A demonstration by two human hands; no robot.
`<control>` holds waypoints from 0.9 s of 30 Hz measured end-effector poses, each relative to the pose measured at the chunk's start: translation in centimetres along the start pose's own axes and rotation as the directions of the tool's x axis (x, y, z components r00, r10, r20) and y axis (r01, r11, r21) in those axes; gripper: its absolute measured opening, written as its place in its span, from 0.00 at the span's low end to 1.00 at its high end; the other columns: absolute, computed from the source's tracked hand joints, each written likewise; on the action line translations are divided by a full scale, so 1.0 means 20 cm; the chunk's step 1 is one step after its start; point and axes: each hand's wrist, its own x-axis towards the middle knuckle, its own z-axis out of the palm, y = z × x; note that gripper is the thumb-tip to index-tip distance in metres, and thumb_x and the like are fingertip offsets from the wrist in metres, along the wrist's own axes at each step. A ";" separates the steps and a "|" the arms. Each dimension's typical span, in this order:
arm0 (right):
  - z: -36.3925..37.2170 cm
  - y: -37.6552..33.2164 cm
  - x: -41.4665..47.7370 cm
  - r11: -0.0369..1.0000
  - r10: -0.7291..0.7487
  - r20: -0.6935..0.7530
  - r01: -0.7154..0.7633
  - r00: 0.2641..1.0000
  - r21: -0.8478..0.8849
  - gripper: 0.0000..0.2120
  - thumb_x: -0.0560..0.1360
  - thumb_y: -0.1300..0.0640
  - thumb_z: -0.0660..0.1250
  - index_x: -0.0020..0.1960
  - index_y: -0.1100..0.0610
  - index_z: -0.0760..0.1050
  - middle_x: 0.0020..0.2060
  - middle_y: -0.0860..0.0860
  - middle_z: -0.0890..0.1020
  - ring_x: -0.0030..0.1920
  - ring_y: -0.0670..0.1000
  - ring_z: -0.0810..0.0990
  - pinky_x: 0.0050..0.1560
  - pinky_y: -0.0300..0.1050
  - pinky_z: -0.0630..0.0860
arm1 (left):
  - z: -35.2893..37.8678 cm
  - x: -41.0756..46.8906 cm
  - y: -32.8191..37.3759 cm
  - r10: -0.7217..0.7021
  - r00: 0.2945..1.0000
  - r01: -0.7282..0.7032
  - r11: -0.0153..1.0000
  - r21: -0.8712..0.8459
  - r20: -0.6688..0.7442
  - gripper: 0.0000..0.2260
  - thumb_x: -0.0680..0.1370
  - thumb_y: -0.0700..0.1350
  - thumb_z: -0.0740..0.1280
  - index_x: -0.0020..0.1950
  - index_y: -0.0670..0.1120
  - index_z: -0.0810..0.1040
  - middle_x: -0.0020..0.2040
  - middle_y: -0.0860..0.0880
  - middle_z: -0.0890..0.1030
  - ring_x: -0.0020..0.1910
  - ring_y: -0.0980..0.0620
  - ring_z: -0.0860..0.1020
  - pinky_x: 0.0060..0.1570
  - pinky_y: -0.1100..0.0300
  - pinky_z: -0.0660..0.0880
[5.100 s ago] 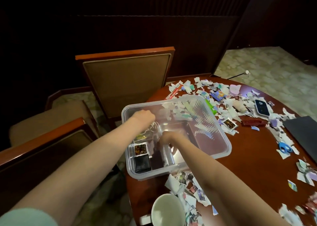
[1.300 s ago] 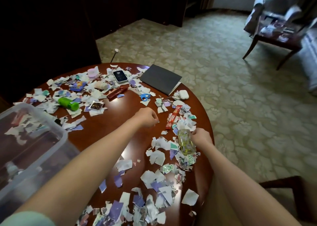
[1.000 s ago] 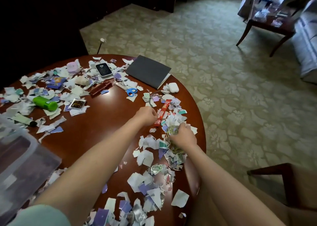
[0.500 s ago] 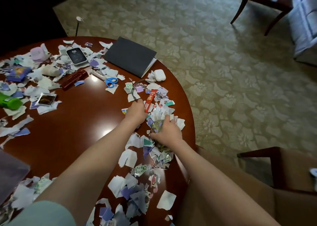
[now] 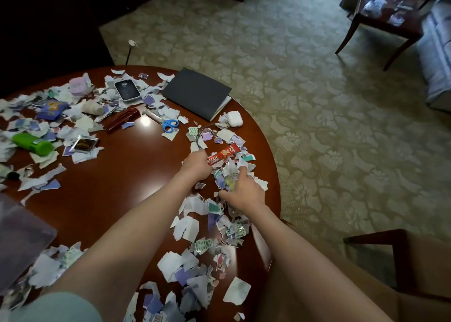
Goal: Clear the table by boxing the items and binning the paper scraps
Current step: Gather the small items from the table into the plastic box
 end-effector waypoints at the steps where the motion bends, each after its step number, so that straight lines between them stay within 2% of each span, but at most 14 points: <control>1: -0.01 -0.01 -0.01 1.000 -0.009 -0.009 0.009 1.000 -0.007 0.36 0.69 0.43 0.67 0.69 0.57 0.57 0.59 0.56 0.75 0.58 0.59 0.76 0.52 0.50 0.73 | -0.02 -0.01 -0.01 -0.008 1.000 0.008 1.000 -0.018 -0.003 0.15 0.78 0.42 0.62 0.64 0.41 0.69 0.61 0.42 0.75 0.59 0.42 0.74 0.53 0.54 0.73; 7: -0.03 -0.12 -0.06 0.999 0.019 -0.029 -0.018 0.999 0.046 0.42 0.69 0.41 0.67 0.74 0.57 0.52 0.59 0.55 0.76 0.58 0.58 0.76 0.54 0.51 0.74 | -0.18 -0.15 -0.11 -0.051 0.997 0.043 0.992 -0.117 -0.064 0.16 0.77 0.40 0.59 0.65 0.40 0.67 0.60 0.40 0.75 0.58 0.41 0.75 0.52 0.53 0.72; 11: -0.04 -0.25 -0.09 0.988 0.038 -0.025 -0.034 0.999 0.148 0.40 0.70 0.41 0.67 0.72 0.57 0.54 0.59 0.56 0.77 0.59 0.58 0.76 0.55 0.51 0.75 | -0.31 -0.24 -0.22 -0.058 0.993 0.041 0.985 -0.168 -0.100 0.15 0.77 0.38 0.58 0.63 0.40 0.68 0.60 0.39 0.75 0.58 0.40 0.74 0.56 0.52 0.71; 14: -0.04 -0.37 -0.11 0.968 0.028 -0.009 -0.025 1.000 0.251 0.38 0.70 0.44 0.68 0.71 0.57 0.54 0.62 0.57 0.74 0.61 0.58 0.75 0.57 0.52 0.74 | -0.41 -0.33 -0.32 -0.075 0.988 0.043 0.973 -0.226 -0.134 0.14 0.77 0.38 0.57 0.62 0.40 0.68 0.59 0.40 0.75 0.58 0.41 0.74 0.53 0.55 0.71; 16: -0.03 -0.46 -0.13 0.954 -0.003 -0.007 0.005 1.000 0.300 0.37 0.71 0.45 0.68 0.71 0.59 0.55 0.64 0.58 0.73 0.62 0.59 0.74 0.58 0.52 0.73 | -0.48 -0.39 -0.39 -0.082 0.982 0.039 0.969 -0.244 -0.169 0.09 0.76 0.38 0.57 0.56 0.42 0.70 0.57 0.39 0.76 0.56 0.41 0.74 0.53 0.55 0.70; 18: -0.02 -0.55 -0.14 0.933 -0.024 0.022 0.014 0.999 0.361 0.37 0.71 0.46 0.68 0.70 0.60 0.55 0.63 0.60 0.73 0.62 0.60 0.74 0.59 0.52 0.72 | -0.53 -0.44 -0.49 -0.102 0.972 0.049 0.969 -0.241 -0.211 0.05 0.75 0.38 0.58 0.47 0.46 0.69 0.56 0.39 0.76 0.58 0.41 0.73 0.62 0.50 0.68; 19: -0.01 -0.60 -0.14 0.909 -0.024 0.051 0.001 0.998 0.417 0.36 0.71 0.46 0.68 0.70 0.60 0.56 0.63 0.60 0.73 0.62 0.60 0.74 0.60 0.51 0.73 | -0.55 -0.47 -0.53 -0.118 0.967 0.060 0.967 -0.247 -0.226 0.05 0.74 0.38 0.58 0.46 0.48 0.68 0.58 0.39 0.75 0.60 0.40 0.72 0.63 0.50 0.68; 22: 0.04 -0.75 -0.17 0.803 -0.029 0.137 -0.058 0.990 0.593 0.34 0.68 0.47 0.70 0.67 0.59 0.60 0.60 0.58 0.74 0.60 0.58 0.74 0.62 0.53 0.73 | -0.61 -0.56 -0.68 -0.148 0.956 0.075 0.958 -0.276 -0.253 0.10 0.75 0.38 0.59 0.55 0.45 0.70 0.61 0.39 0.73 0.57 0.41 0.73 0.48 0.58 0.67; 24: 0.08 -0.84 -0.19 0.776 -0.078 0.159 -0.040 0.984 0.630 0.31 0.68 0.48 0.72 0.64 0.58 0.63 0.56 0.55 0.76 0.58 0.56 0.75 0.60 0.50 0.73 | -0.64 -0.62 -0.78 -0.167 0.940 0.080 0.955 -0.284 -0.297 0.13 0.76 0.37 0.59 0.60 0.42 0.69 0.59 0.39 0.75 0.54 0.42 0.74 0.45 0.59 0.66; 27: 0.12 -0.99 -0.23 0.747 -0.182 0.195 0.006 0.964 0.665 0.30 0.67 0.50 0.74 0.62 0.58 0.65 0.52 0.53 0.75 0.54 0.54 0.77 0.55 0.47 0.75 | -0.72 -0.71 -0.92 -0.238 0.900 0.108 0.933 -0.343 -0.366 0.12 0.76 0.38 0.59 0.60 0.43 0.70 0.59 0.39 0.76 0.48 0.43 0.74 0.42 0.59 0.66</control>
